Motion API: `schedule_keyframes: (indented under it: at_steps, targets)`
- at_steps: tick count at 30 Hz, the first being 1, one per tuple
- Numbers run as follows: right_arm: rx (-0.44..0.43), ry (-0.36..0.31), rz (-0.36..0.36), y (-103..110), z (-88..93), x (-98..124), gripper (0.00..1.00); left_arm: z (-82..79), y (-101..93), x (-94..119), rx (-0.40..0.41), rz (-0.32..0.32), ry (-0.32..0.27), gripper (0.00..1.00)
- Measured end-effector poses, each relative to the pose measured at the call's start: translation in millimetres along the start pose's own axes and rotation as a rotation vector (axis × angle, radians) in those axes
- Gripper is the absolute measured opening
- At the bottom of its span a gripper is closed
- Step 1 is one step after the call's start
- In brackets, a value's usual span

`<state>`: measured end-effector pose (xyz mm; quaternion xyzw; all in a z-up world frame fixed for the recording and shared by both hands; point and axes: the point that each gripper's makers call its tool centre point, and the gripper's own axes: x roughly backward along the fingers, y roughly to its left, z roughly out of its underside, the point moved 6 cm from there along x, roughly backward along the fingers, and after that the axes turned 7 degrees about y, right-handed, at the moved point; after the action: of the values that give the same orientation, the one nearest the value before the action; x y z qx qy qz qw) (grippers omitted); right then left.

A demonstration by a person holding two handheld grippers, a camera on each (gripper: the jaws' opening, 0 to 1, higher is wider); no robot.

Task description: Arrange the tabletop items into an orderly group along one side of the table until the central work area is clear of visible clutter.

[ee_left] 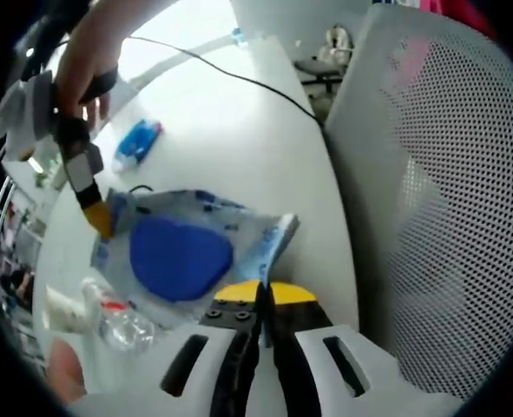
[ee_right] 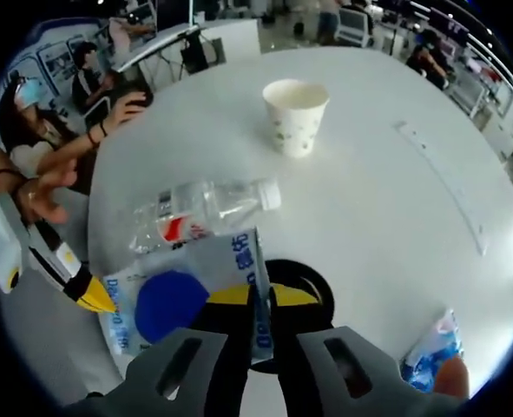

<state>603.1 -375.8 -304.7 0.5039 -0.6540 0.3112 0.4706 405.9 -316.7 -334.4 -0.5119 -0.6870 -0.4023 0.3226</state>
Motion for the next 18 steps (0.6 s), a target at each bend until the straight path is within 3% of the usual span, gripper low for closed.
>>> schedule_keyframes:
  at_steps: [18]
  targets:
    - [-0.054,-0.015,0.021,-3,13.4,22,0.04,-7.6,7.7,27,-0.035,-0.025,-0.028,0.00]
